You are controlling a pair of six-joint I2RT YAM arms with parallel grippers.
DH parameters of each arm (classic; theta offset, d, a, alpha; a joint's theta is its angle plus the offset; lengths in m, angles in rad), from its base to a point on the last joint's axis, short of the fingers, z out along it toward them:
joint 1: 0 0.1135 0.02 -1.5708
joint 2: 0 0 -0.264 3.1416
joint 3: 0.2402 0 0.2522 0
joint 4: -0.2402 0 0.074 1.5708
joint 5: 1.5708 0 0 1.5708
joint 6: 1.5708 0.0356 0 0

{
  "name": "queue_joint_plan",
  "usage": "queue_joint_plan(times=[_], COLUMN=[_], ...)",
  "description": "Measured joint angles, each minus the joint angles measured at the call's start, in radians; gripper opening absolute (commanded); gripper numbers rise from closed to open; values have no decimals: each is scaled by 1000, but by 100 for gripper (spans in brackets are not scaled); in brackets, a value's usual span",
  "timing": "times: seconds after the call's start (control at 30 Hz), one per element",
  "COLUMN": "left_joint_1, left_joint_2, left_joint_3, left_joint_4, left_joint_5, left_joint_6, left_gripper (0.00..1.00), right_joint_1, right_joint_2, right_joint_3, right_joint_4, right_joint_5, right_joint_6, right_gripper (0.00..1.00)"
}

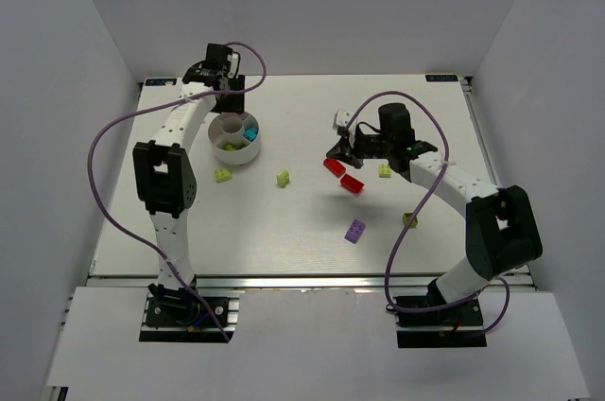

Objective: Sort the legos into containers by color

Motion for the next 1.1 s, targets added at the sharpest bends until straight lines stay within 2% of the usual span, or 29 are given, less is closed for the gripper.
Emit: queue_joint_plan(times=[0.07,0.13,0.17,0.23,0.27,0.33,0.43,0.67,0.77,0.93,1.0,1.1], left_joint_1=[0,0,0,2,3,5,16,72,85,85,85,85], left_joint_2=[0,0,0,-3,-10,-43,-163,-619,-766,-915,-943,-970], left_joint_3=[2,8,14,26,26,5,-97,-501,-654,-887,-938,-974], left_joint_4=[-1,-4,-3,5,12,36,97,241,272,277,263,246], left_joint_5=[-11,-25,-35,-55,-65,-82,-87,-28,-3,32,40,48], left_joint_6=[-6,-16,-24,-40,-50,-78,-122,-243,-286,-335,-351,-373], left_gripper=[65,64,64,68,72,83,90,92,93,92,92,92], right_joint_1=[0,-1,-2,-4,-6,-14,-37,-113,-152,-196,-192,-171], right_joint_2=[0,0,0,0,0,0,0,-2,-21,-98,-62,24], right_joint_3=[0,0,0,0,0,2,18,49,45,-17,-16,-7], right_joint_4=[0,0,-1,-5,-7,-12,-55,-299,-483,-878,-1040,-1185], right_joint_5=[0,1,2,8,14,33,61,52,-16,-106,-114,-107], right_joint_6=[0,3,6,14,18,24,27,-79,-309,-950,-1105,-1233], right_gripper=[5,23,34,82,89,89,89,89,89,89,87,86])
